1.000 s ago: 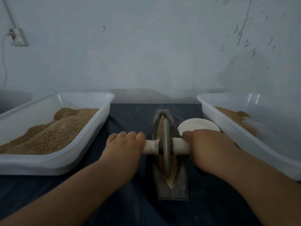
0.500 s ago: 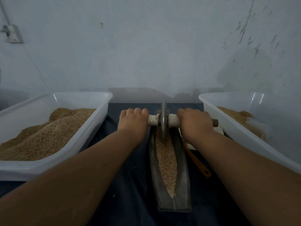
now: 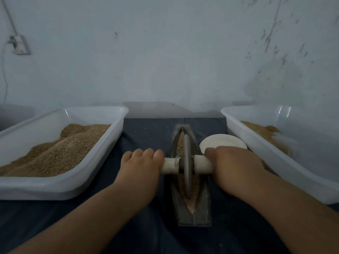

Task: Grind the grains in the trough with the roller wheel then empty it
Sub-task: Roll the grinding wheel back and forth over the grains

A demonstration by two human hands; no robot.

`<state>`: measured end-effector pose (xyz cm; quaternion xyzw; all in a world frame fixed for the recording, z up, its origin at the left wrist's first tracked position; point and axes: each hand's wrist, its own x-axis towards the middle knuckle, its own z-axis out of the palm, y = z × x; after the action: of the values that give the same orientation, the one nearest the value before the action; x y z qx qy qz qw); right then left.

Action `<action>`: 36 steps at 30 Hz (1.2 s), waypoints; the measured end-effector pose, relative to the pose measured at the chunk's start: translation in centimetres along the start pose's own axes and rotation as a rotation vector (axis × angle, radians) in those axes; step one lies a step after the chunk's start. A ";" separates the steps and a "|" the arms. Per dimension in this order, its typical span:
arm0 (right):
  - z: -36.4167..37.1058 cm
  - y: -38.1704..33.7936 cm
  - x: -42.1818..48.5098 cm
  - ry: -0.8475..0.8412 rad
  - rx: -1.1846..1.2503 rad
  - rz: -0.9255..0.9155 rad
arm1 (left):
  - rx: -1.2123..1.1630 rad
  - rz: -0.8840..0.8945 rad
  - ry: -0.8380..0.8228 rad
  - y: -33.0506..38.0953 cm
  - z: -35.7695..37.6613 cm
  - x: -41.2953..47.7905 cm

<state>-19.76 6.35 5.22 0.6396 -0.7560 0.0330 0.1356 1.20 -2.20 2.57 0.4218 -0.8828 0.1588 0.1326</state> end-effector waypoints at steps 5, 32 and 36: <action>0.0 0.1 0.0 -0.009 0.005 -0.006 | 0.009 -0.017 -0.016 0.2 -0.2 -0.1; -0.4 0.3 1.1 -0.091 0.006 -0.008 | -0.031 0.025 -0.020 -0.5 0.1 0.9; -0.7 0.1 0.1 -0.085 0.056 0.008 | -0.022 0.020 0.006 -0.2 -0.2 -0.3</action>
<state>-19.73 6.44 5.87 0.6409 -0.7624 0.0273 0.0852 1.56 -2.06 2.70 0.4111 -0.8882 0.1518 0.1381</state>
